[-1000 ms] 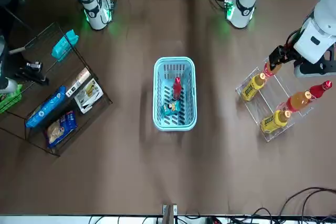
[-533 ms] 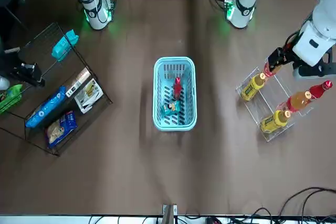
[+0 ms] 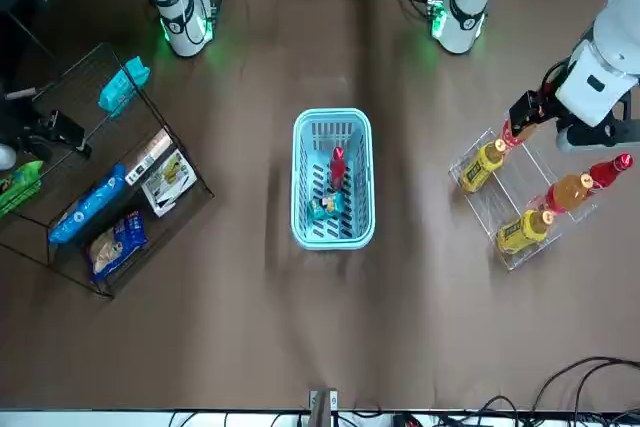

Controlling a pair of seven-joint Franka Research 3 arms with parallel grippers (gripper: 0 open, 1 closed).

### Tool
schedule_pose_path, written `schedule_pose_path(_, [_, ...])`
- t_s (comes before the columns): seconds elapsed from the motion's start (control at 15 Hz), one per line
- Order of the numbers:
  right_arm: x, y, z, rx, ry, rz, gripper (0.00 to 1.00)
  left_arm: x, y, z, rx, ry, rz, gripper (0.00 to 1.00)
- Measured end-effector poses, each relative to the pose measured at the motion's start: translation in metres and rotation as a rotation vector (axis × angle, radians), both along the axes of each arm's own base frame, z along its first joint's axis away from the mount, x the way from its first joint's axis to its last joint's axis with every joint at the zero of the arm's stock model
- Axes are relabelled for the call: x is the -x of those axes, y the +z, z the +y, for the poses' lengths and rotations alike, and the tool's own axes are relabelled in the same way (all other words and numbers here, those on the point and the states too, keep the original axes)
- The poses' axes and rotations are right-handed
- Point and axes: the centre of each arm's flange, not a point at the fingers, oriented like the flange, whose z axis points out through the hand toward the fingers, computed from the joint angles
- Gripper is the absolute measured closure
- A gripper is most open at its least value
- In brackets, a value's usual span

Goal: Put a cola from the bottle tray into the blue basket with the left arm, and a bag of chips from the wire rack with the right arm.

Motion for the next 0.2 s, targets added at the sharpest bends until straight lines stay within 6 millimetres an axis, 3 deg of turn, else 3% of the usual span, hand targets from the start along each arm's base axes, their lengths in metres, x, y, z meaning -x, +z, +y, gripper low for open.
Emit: schedule_pose_path(0.2, [0.0039,-0.002,-0.0026,-0.001,-0.001,0.031,0.0,0.0001,-0.0001,-0.0009,0.0,-0.002,0.0,0.0])
